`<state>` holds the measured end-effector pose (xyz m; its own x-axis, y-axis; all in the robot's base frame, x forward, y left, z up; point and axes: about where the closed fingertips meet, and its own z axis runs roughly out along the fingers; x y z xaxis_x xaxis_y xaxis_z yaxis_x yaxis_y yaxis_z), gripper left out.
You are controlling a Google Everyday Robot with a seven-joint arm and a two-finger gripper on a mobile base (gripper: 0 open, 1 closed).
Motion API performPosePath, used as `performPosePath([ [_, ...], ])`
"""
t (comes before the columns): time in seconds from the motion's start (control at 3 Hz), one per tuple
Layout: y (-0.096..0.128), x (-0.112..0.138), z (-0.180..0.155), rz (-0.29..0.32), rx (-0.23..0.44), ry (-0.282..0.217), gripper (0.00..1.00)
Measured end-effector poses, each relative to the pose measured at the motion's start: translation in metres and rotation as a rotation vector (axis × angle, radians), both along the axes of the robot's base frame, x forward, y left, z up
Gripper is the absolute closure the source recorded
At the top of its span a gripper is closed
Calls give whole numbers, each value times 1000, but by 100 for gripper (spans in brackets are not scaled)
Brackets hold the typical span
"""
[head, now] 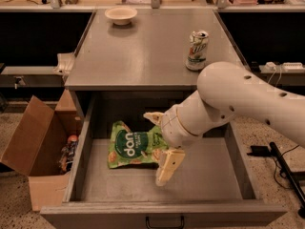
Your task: Pick green rice chip bag from top drawer and place on counter
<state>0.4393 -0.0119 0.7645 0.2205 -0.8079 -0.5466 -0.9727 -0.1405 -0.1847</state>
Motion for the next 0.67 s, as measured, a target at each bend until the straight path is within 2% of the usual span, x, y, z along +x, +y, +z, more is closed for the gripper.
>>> performPosePath([
  [0.33,9,15,-13,28,-57,2,0],
  [0.67,14,37,-34,40,-82,4,0],
])
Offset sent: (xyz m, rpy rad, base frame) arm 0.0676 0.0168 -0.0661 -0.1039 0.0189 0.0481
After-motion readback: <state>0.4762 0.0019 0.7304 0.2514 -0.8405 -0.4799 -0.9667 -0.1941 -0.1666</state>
